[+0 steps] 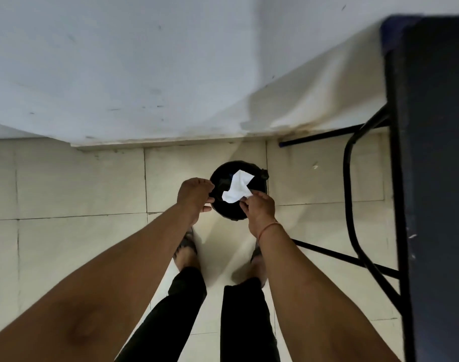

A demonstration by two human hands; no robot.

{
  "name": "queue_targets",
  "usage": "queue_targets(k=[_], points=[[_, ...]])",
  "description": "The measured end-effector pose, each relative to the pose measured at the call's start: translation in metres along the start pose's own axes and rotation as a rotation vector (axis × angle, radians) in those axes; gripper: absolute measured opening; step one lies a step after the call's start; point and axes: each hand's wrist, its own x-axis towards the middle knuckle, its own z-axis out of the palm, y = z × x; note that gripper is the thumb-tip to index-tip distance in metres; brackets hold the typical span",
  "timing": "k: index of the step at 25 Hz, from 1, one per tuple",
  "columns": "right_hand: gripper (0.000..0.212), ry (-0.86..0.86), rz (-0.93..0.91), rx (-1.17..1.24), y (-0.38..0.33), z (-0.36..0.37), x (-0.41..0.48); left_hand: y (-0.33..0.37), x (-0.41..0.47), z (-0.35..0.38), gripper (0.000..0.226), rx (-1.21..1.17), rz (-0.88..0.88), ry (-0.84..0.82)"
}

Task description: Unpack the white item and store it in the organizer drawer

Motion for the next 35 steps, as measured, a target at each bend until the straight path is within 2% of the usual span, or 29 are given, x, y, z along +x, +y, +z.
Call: queue_targets(k=[5, 7, 11, 15, 18, 22, 25, 31, 35], points=[[0.05, -0.04, 0.099, -0.182, 0.023, 0.018, 0.067, -0.023, 0.058, 0.016, 0.013, 0.037, -0.008, 0.004], [0.056, -0.041, 0.023, -0.275, 0.025, 0.017, 0.073, -0.025, 0.059, 0.012, 0.012, 0.026, -0.007, 0.007], [0.067, -0.075, -0.124, -0.445, -0.021, 0.018, 0.001, -0.004, 0.023, -0.002, 0.005, 0.009, 0.032, 0.017], [0.067, -0.14, -0.312, -0.643, -0.091, 0.008, -0.094, 0.046, -0.069, -0.017, 0.024, 0.032, 0.147, 0.015], [0.068, -0.18, -0.482, -0.762, -0.138, -0.007, -0.156, 0.086, -0.143, -0.024, 0.031, 0.088, 0.278, 0.077], [0.069, -0.246, -0.654, -0.759, -0.218, -0.045, -0.251, 0.132, -0.256, -0.02, 0.035, 0.405, 0.579, 0.242], [0.075, -0.245, -0.802, -0.814, -0.269, -0.079, -0.322, 0.16, -0.334, -0.019, 0.043, 0.554, 0.76, 0.343], [0.081, -0.124, -1.254, -0.982, -0.33, -0.16, -0.463, 0.203, -0.495, -0.016, 0.062, 0.815, 1.098, 0.573], [0.084, 0.062, -1.554, -1.058, -0.355, -0.214, -0.543, 0.213, -0.591, -0.009, 0.074, 0.89, 1.294, 0.771]])
